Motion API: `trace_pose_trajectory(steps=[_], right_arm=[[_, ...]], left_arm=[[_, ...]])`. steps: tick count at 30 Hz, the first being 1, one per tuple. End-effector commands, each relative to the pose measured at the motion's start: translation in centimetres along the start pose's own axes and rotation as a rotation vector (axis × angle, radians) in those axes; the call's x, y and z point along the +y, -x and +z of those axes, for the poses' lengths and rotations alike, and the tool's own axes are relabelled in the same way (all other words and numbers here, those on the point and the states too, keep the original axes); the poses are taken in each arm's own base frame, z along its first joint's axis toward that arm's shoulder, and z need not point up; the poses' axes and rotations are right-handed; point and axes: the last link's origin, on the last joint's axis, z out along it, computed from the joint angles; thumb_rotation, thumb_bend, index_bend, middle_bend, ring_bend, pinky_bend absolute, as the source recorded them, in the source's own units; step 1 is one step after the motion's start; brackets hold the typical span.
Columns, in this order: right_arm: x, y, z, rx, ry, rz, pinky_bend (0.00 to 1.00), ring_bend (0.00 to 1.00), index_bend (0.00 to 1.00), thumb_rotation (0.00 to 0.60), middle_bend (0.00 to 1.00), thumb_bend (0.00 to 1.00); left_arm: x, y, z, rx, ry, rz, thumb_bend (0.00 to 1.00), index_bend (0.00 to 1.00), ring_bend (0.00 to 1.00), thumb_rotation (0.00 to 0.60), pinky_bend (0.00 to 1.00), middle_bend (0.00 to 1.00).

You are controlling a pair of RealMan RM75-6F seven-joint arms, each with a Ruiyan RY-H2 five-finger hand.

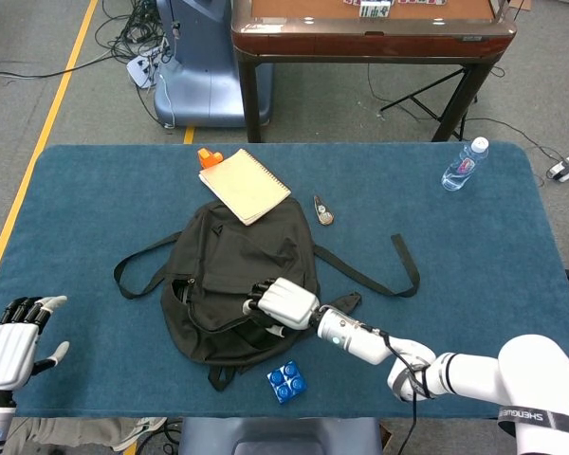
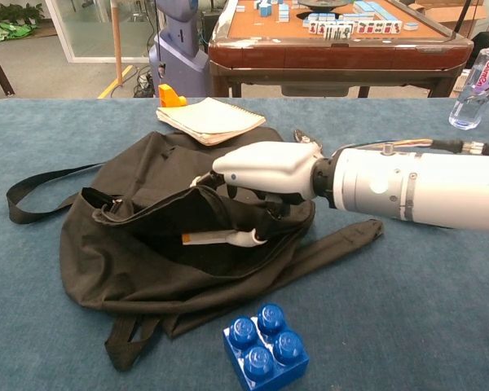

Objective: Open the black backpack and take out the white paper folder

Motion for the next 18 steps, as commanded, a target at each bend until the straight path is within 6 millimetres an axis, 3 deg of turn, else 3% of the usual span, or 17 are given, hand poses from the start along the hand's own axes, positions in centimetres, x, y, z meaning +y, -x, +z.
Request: trace_pose_trajectory(steps=[1, 4, 11, 18], right_arm=[[0.1, -0.1, 0.3, 0.011, 0.005, 0.004, 0.28, 0.22, 0.48, 0.600, 0.36, 0.38], [0.4, -0.2, 0.6, 0.028, 0.020, 0.013, 0.28, 0.25, 0.58, 0.600, 0.39, 0.39], [1.5, -1.5, 1.5, 0.105, 0.079, 0.098, 0.30, 0.30, 0.70, 0.600, 0.46, 0.39], [2.7, -3.9, 2.4, 0.205, 0.137, 0.154, 0.30, 0.32, 0.78, 0.600, 0.50, 0.39]], left_arm=[[-0.1, 0.0, 0.0, 0.001, -0.002, 0.001, 0.26, 0.27, 0.20, 0.600, 0.13, 0.26], [-0.1, -0.1, 0.1, 0.000, 0.003, 0.005, 0.26, 0.27, 0.20, 0.600, 0.13, 0.26], [0.7, -0.8, 1.6, 0.022, 0.071, 0.023, 0.26, 0.27, 0.20, 0.600, 0.13, 0.26], [3.6, -3.1, 4.4, 0.072, 0.242, 0.007, 0.26, 0.28, 0.20, 0.600, 0.13, 0.26]])
